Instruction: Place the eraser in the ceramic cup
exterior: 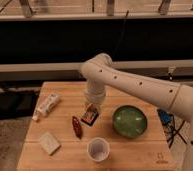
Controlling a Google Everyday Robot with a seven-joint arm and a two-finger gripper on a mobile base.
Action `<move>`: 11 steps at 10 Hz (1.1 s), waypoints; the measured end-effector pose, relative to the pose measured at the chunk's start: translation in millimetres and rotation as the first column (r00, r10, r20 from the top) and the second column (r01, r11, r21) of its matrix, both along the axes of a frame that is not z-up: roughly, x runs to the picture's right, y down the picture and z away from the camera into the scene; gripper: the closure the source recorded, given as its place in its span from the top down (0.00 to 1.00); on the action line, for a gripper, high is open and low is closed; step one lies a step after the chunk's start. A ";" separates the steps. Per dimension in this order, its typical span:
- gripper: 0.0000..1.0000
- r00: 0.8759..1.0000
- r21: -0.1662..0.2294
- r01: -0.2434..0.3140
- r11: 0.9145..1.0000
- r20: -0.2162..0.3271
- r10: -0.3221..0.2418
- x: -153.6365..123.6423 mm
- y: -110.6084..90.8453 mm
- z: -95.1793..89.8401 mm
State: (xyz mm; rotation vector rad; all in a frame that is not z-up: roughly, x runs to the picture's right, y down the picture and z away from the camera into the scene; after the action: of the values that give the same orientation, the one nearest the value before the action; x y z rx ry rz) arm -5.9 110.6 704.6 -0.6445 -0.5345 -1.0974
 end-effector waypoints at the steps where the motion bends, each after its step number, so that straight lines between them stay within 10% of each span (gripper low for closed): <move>1: 0.00 1.000 -0.002 0.010 1.000 0.002 -0.010 -1.2 1.8 -6.4; 11: 0.00 0.997 -0.016 0.070 0.997 0.018 -0.070 30.2 51.0 -50.2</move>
State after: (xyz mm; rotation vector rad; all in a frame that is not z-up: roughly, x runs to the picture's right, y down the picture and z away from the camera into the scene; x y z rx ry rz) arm 24.3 161.6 654.4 -0.6732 -0.5402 -1.1665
